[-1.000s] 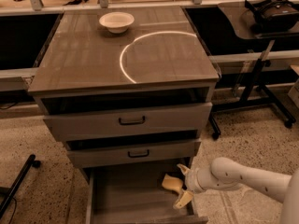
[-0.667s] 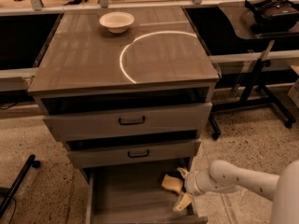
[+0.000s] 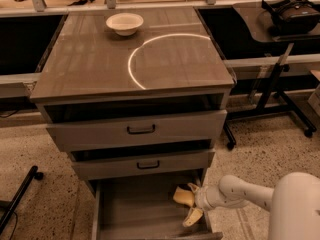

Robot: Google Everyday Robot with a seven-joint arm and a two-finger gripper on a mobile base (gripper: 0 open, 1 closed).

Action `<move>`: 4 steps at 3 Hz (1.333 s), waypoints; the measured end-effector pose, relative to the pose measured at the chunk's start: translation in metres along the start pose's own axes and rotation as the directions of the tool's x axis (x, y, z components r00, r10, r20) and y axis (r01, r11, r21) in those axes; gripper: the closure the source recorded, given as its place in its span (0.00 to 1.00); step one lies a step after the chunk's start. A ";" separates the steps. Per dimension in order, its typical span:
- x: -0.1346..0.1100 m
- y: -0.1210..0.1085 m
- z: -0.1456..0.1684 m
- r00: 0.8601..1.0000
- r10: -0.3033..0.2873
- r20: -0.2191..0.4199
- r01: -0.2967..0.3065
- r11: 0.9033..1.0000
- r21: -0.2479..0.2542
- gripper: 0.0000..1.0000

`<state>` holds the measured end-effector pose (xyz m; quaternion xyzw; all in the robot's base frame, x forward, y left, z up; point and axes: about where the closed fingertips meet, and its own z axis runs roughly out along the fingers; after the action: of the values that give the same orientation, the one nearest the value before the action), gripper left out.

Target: Pick sponge from bottom drawer and place on counter

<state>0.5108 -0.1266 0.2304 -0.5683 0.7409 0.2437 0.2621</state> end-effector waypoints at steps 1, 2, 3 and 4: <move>0.006 -0.007 0.010 1.000 -0.003 -0.005 0.003 1.000 -0.008 0.00; 0.014 -0.015 0.020 1.000 -0.006 -0.005 0.006 1.000 -0.027 0.00; 0.025 -0.025 0.031 1.000 -0.002 -0.002 0.002 0.999 -0.044 0.00; 0.031 -0.034 0.038 1.000 -0.001 -0.010 0.001 0.999 -0.046 0.00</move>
Offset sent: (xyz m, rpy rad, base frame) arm 0.0306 -0.0081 -0.0405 0.0009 0.0230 0.0347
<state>0.5410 -0.1321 0.1796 -0.5758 0.7361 0.2575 0.2455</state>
